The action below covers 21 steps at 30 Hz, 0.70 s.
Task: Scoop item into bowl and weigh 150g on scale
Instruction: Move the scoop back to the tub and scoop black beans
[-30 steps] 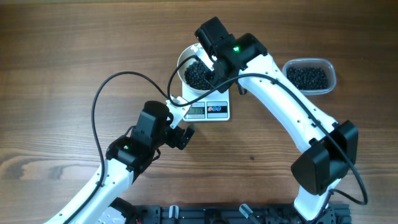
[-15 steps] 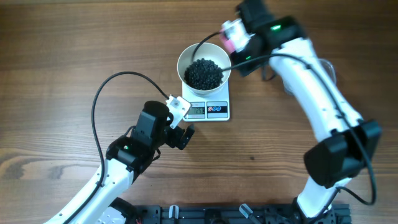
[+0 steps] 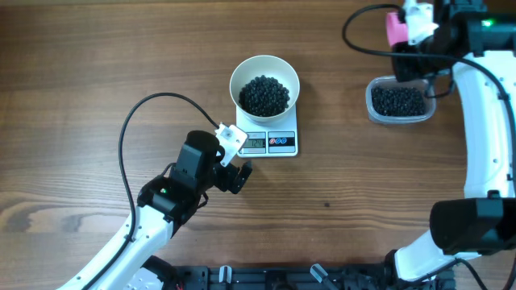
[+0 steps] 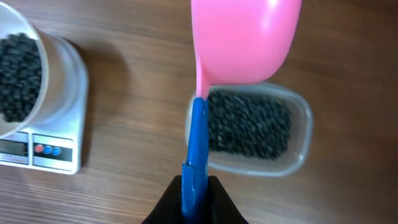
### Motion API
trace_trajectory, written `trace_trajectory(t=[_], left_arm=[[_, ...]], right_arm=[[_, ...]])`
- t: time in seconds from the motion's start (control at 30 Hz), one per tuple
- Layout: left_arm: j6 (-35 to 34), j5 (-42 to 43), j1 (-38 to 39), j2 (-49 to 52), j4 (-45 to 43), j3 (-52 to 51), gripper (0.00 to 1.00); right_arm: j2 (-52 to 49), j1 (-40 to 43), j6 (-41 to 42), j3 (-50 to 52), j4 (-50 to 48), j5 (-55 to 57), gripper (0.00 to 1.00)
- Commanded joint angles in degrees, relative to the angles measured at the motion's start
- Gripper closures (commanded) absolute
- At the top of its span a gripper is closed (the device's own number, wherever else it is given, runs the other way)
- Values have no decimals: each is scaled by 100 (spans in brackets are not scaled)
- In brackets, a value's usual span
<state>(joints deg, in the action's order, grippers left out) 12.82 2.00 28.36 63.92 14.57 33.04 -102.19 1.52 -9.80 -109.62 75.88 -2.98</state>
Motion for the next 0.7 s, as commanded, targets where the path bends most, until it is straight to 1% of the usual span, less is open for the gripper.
trace_trajectory(t=[0.0, 0.27, 0.6, 0.67], left_arm=[[28, -35, -52, 0, 0, -20, 0], [28, -35, -52, 0, 0, -20, 0], [26, -35, -52, 0, 0, -20, 0], [28, -35, -52, 0, 0, -20, 0]], right_arm=[[31, 186, 92, 341, 72, -79, 96], [31, 254, 96, 1425, -166, 529, 96], [28, 264, 103, 2413, -496, 1582, 96], [28, 264, 210, 2544, -616, 1725, 96]])
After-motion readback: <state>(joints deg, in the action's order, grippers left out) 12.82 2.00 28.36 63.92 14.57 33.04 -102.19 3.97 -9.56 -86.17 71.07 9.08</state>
